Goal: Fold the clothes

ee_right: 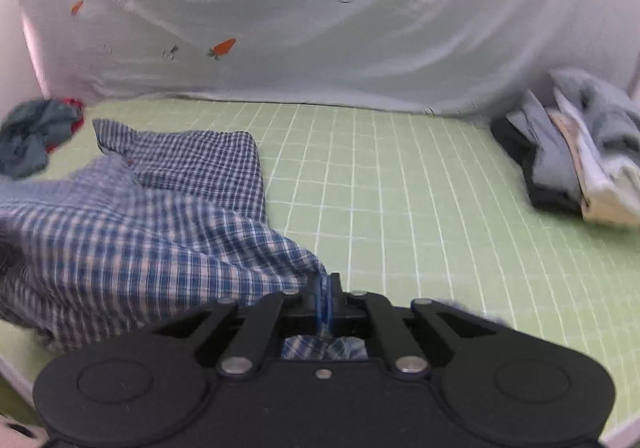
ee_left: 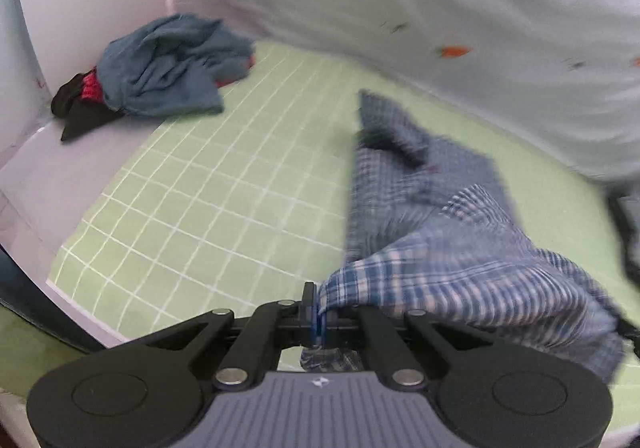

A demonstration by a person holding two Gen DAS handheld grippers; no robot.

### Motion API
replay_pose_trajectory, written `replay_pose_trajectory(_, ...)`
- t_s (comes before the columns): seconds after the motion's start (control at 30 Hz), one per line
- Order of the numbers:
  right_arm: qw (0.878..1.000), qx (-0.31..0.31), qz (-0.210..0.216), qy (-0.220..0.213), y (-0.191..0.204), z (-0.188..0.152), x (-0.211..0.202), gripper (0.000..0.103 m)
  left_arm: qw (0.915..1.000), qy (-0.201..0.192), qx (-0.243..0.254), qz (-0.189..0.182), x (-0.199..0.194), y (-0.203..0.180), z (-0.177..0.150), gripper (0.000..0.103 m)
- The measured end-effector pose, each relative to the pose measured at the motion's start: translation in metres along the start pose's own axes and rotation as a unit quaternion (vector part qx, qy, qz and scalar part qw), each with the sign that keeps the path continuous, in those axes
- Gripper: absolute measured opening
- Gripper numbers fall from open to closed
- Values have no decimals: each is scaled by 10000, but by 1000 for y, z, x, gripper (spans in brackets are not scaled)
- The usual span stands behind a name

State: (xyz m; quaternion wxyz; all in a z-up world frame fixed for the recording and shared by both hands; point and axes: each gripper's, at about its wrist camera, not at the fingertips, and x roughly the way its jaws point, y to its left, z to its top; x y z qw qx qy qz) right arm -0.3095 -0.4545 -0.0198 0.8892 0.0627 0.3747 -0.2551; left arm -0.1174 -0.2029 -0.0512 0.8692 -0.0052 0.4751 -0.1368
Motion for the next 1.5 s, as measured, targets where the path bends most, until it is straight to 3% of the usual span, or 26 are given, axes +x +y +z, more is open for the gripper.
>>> replay_pose_trajectory(0.07, 9993, -293, -176, -154, 10, 10, 7, 3, 9998, -120, -44, -120, 2, -4, 22, 1)
replay_pose_trajectory(0.2, 9969, -393, -360, -574, 10, 49, 17, 3, 9956, -780, 443, -271, -6, -16, 82, 1)
replay_pose_trajectory(0.3, 9954, -344, -367, -813, 5, 88, 36, 3, 9917, -1091, 631, -247, 23, -31, 141, 2)
replay_pose_trajectory(0.47, 9907, -470, -372, -1219, 6, 177, 101, 3, 9823, -1606, 944, -206, 71, -57, 238, 2)
replay_pose_trajectory(0.57, 9902, -314, -398, -1301, 14, 228, 153, 6, 9840, -1674, 573, -214, 114, -61, 278, 18)
replay_pose_trajectory(0.6, 9908, -183, -404, -1277, 16, 243, 173, 9, 9864, -1530, 554, -222, 119, -63, 268, 23)
replay_pose_trajectory(0.67, 9927, 28, -464, -1110, 21, 252, 194, 42, 9906, -1241, 516, -237, 128, -66, 249, 34)
replay_pose_trajectory(0.7, 9930, 120, -520, -1054, 23, 254, 202, 46, 9924, -1096, 497, -244, 133, -68, 239, 47)
replay_pose_trajectory(0.77, 9934, 263, -393, -1046, 26, 241, 201, 59, 9954, -806, 458, -259, 143, -72, 220, 61)
replay_pose_trajectory(0.87, 9947, 769, -131, -669, 23, 202, 187, 68, 9981, -369, 399, -281, 157, -77, 190, 62)
replay_pose_trajectory(0.97, 9916, 1253, 221, -211, 17, 152, 171, 69, 9985, -2, 481, -243, 166, -85, 154, 67)
replay_pose_trajectory(1.1, 9893, 1307, 578, 306, 23, 106, 169, 70, 9971, 328, 557, -399, 177, -93, 111, 67)
replay_pose_trajectory(1.17, 9895, 1151, 771, 419, 32, 96, 173, 73, 9970, 365, 640, -220, 186, -97, 105, 65)
replay_pose_trajectory(1.2, 9891, 1107, 835, 499, 36, 94, 178, 73, 9970, 385, 659, -146, 190, -98, 104, 59)
replay_pose_trajectory(1.23, 9881, 1110, 903, 573, 39, 92, 182, 72, 9971, 410, 636, -100, 193, -98, 105, 51)
replay_pose_trajectory(1.3, 9857, 1118, 1039, 719, 43, 89, 191, 51, 9972, 460, 591, -8, 199, -97, 107, 12)
replay_pose_trajectory(1.33, 9843, 1122, 1107, 792, 46, 87, 196, 22, 9975, 452, 547, 13, 198, -96, 108, 11)
replay_pose_trajectory(1.37, 9847, 1093, 1137, 737, 45, 85, 193, 7, 9982, 387, 463, -10, 191, -92, 110, 7)
replay_pose_trajectory(1.5, 9866, 1277, 1002, 156, 29, 88, 168, 3, 9998, 125, 128, -104, 162, -78, 117, 5)
